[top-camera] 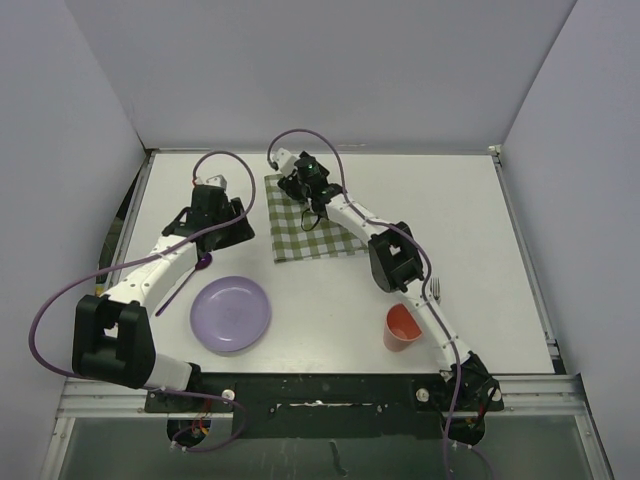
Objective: Set the dinner table for one person
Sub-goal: Flatten out the napkin at the center of the board.
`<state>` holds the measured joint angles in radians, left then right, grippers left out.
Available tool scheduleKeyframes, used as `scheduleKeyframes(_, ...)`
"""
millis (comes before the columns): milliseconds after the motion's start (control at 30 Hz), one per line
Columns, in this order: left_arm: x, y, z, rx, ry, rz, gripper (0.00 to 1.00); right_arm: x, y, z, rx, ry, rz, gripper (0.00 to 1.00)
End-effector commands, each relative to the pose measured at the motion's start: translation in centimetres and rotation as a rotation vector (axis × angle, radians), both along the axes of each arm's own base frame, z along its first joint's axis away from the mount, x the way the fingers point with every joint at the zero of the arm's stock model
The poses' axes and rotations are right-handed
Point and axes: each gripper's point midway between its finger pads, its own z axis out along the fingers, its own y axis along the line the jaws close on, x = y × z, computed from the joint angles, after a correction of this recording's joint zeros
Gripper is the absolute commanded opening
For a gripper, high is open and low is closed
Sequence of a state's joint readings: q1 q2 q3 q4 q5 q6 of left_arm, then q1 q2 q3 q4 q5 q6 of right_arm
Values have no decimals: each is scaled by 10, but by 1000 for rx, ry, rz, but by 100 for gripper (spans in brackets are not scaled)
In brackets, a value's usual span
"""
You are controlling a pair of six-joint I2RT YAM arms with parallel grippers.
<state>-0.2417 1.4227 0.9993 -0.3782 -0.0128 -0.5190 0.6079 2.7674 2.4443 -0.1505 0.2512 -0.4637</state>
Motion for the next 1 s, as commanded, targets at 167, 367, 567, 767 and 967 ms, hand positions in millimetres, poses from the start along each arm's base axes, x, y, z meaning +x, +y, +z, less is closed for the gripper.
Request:
scheduleKeyframes(167, 22, -25, 25, -62, -137, -94, 52, 4, -65, 29, -67, 70, -23, 42)
scheduleKeyframes(367, 41, -88, 7, -95, -108, -259, 51, -18, -75, 25, -38, 203, 22, 9)
scheduleKeyframes(567, 47, -128, -1, -117, -89, -367, 51, -36, -80, 34, -61, 243, 69, 24)
scheduleKeyframes(767, 50, -134, -3, -122, -92, -393, 51, -27, -116, 35, -205, 154, 9, 67)
scheduleKeyframes(967, 49, -134, -7, -114, -88, -404, 51, -11, -158, 45, -226, 132, -71, 67)
